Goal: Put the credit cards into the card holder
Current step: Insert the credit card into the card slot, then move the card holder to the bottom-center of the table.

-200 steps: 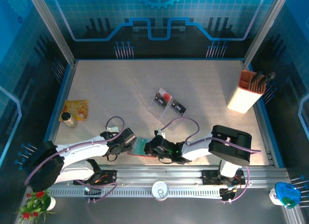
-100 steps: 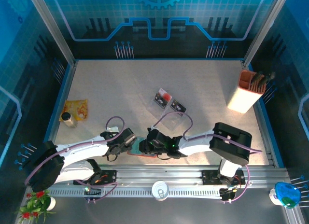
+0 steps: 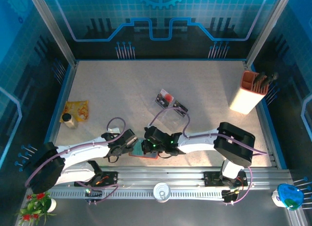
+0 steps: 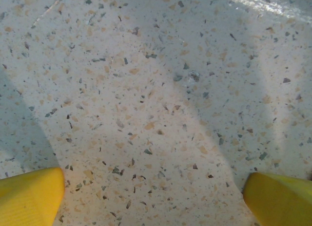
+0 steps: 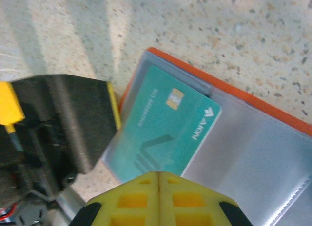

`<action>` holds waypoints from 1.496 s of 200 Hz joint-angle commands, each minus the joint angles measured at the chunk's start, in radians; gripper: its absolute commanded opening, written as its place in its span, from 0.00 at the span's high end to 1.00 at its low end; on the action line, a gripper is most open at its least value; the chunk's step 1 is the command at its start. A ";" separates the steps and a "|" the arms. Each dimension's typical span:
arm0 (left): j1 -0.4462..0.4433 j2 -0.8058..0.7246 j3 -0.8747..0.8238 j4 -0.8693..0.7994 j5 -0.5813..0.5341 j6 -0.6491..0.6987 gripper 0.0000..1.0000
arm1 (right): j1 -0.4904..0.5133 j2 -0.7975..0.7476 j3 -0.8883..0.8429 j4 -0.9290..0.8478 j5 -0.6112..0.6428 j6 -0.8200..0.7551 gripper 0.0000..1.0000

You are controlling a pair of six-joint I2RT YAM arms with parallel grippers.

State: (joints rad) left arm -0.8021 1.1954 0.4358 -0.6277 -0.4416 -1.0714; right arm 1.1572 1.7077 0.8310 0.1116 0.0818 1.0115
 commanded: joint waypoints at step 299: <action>0.063 -0.284 0.048 -0.027 0.099 0.082 0.01 | -0.063 -0.246 -0.140 -0.236 0.128 -0.179 0.38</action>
State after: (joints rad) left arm -0.7479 0.8913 0.4595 -0.6498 -0.3683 -1.0142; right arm 1.1046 1.4139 0.6659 -0.1341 0.1841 0.8581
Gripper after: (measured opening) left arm 0.992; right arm 0.624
